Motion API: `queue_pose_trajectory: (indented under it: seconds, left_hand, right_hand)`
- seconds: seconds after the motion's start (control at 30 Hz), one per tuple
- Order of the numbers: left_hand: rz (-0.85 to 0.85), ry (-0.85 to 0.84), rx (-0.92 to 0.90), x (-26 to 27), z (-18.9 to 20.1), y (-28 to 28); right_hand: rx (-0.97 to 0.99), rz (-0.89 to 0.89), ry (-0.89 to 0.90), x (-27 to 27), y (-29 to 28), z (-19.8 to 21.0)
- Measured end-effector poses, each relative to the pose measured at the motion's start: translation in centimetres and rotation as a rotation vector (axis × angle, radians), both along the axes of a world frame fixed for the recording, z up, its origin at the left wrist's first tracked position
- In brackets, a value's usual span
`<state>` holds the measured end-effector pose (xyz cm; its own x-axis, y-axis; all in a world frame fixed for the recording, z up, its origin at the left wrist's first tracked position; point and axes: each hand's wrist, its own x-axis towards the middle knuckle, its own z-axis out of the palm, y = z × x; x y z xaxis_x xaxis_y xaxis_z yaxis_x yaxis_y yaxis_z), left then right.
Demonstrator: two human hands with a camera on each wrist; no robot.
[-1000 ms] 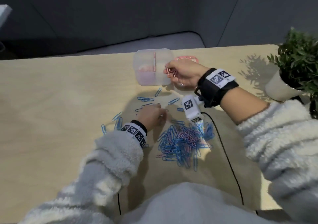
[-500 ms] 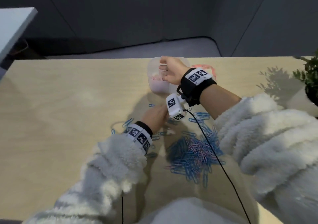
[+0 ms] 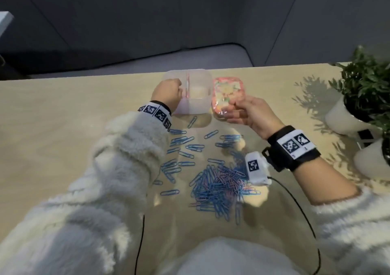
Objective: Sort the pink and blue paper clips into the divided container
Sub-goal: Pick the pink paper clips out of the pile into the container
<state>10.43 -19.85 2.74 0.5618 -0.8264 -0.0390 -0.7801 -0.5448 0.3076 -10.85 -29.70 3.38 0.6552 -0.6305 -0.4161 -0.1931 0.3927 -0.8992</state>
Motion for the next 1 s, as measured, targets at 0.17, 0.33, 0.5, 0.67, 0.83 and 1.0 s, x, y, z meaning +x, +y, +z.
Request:
queue_pose_trajectory:
  seconds: [0.17, 0.33, 0.5, 0.67, 0.83, 1.0]
  left_hand:
    - [-0.137, -0.184, -0.253, -3.4, -1.1, 1.7]
    - [-0.358, 0.143, -0.074, -9.1, -3.6, 3.8]
    - [-0.351, 0.24, 0.083, -12.0, -6.2, 3.0]
    - [-0.329, 0.216, 0.134, -12.5, -6.8, 1.6]
    - [-0.265, 0.297, 0.122, -11.5, -7.2, 2.6]
    - [-0.148, 0.331, 0.027, -9.8, -7.2, 4.5]
  right_hand:
    - [-0.348, 0.062, 0.301, -5.8, 0.2, -5.4]
    - [-0.58, 0.226, 0.489, -7.8, 2.2, -7.3]
    - [-0.893, 0.369, 0.691, -6.0, 4.4, -6.9]
    - [-0.836, 0.404, 0.663, -5.5, 5.8, -7.4]
    - [-0.784, 0.36, 0.611, -7.0, 4.8, -7.5]
    - [-0.667, 0.094, 0.561, -9.3, 1.8, -7.7]
